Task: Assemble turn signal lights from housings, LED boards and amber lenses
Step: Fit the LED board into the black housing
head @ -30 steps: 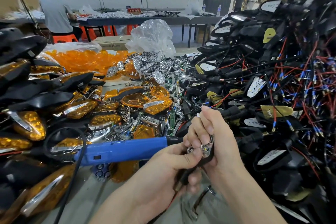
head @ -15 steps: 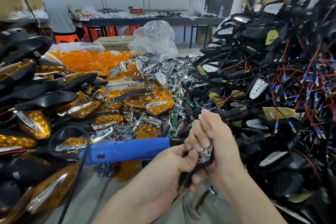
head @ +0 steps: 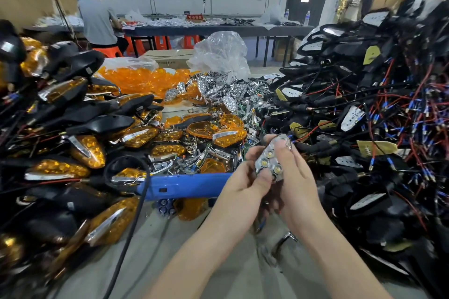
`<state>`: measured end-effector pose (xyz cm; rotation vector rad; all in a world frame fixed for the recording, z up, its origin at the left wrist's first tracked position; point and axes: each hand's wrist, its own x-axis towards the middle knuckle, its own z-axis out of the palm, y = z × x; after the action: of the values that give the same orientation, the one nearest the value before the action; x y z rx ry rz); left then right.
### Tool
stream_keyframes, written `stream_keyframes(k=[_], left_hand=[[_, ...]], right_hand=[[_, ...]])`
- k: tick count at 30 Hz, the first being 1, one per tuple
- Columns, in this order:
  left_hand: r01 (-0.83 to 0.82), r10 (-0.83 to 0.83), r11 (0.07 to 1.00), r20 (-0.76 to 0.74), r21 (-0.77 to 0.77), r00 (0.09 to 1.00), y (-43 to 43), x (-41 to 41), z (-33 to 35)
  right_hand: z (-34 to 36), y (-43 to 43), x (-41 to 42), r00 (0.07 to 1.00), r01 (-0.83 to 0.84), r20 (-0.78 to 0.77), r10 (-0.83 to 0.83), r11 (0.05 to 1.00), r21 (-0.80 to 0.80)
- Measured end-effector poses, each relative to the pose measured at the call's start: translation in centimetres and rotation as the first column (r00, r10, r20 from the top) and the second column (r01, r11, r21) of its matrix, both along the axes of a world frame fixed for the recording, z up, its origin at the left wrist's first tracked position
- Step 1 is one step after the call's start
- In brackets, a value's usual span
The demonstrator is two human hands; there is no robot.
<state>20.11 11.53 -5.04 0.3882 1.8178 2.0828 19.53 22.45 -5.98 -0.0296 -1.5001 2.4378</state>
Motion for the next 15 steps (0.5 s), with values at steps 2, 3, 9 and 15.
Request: stream_keyframes(k=[2, 3, 9, 15], left_hand=[[0.010, -0.017, 0.997, -0.096, -0.073, 0.995, -0.6, 0.5, 0.2], [-0.004, -0.018, 0.991, -0.160, -0.133, 0.987, -1.1, 0.6, 0.2], [-0.232, 0.063, 0.890, -0.398, -0.393, 0.915, -7.3, 0.7, 0.2], [-0.276, 0.062, 0.831, -0.413, -0.483, 0.908, -9.8, 2.2, -1.7]], right_hand=[[-0.2, -0.6, 0.2, 0.999, 0.033, -0.007, -0.033, 0.999, 0.030], [-0.2, -0.8, 0.3, 0.998, 0.055, -0.011, -0.055, 0.998, 0.026], [3.6, 1.2, 0.4, 0.975, 0.197, -0.079, -0.207, 0.974, -0.115], [9.3, 2.9, 1.6, 0.953, 0.217, -0.176, -0.245, 0.962, -0.163]])
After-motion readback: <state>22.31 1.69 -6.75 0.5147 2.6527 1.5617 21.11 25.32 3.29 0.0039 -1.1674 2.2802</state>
